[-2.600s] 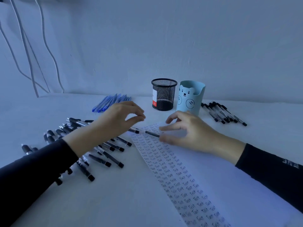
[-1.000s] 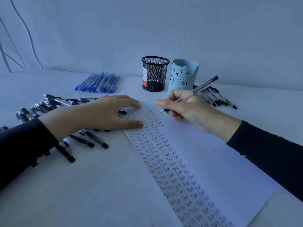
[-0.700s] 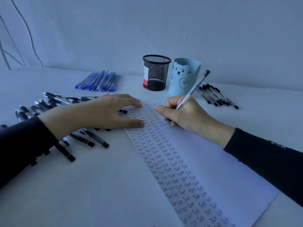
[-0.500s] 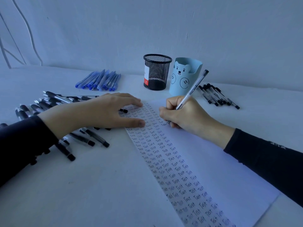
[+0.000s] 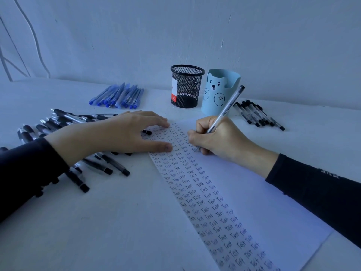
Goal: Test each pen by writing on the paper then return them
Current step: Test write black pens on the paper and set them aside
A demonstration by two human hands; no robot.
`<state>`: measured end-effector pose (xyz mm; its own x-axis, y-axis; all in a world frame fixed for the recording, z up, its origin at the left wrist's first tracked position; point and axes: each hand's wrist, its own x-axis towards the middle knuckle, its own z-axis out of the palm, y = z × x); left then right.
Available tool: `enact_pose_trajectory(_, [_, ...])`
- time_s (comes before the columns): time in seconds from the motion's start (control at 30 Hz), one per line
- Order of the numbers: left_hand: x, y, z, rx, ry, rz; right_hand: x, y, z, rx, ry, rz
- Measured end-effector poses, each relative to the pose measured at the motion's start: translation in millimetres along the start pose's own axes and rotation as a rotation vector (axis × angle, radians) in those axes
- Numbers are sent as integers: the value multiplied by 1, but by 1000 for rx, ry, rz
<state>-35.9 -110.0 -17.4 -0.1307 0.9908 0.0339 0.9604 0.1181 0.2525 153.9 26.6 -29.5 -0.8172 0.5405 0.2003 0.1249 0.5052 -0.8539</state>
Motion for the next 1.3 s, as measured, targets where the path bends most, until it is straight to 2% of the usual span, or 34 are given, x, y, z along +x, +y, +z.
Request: enact_pose_trajectory(1.3, [0, 0, 0, -1, -12, -6, 0, 1, -4, -80, 26, -23])
